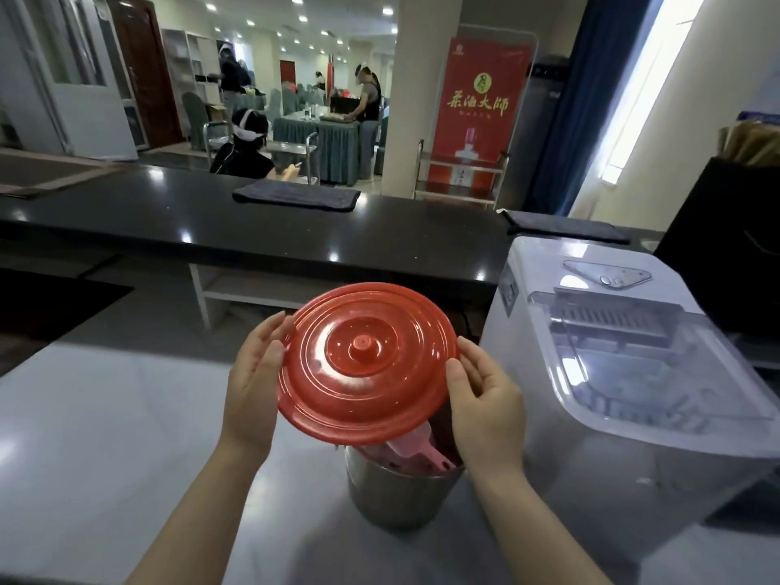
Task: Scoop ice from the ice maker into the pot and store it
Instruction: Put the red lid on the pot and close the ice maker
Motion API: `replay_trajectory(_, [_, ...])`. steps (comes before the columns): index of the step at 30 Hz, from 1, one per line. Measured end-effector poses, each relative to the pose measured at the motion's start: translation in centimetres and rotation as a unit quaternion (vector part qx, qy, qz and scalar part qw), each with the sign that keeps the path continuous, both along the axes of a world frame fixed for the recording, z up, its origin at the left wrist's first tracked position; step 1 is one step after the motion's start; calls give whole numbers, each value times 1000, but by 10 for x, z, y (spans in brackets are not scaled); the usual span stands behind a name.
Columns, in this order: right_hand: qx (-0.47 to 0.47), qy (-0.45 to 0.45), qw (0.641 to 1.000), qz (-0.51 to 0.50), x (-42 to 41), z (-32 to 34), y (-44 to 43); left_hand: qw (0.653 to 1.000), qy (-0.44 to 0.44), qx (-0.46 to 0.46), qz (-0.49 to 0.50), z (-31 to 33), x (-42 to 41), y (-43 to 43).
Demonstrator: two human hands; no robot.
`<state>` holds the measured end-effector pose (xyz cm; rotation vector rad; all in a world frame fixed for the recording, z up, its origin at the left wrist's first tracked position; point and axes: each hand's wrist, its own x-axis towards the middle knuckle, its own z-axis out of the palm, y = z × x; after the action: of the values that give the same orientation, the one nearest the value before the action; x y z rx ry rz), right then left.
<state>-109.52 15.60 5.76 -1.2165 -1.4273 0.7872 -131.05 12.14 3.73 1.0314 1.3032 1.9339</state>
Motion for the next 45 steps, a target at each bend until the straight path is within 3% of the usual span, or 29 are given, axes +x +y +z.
replay_trajectory(6, [-35, -71, 997, -5, 14, -20, -4, 998, 25, -56, -27, -22, 17, -1])
replay_trajectory(14, [-91, -58, 994, 6, 22, -34, -10, 992, 48, -98, -67, -29, 42, -5])
replay_trajectory(29, [-98, -92, 991, -6, 0, -32, -17, 990, 71, -107, -63, -28, 23, -13])
replay_trajectory(39, [-115, -68, 989, 55, -35, -28, -14, 994, 65, -87, -29, -24, -12, -18])
replay_trajectory(45, [-119, -89, 982, 117, -43, -28, -13, 984, 134, -112, -26, -23, -22, -26])
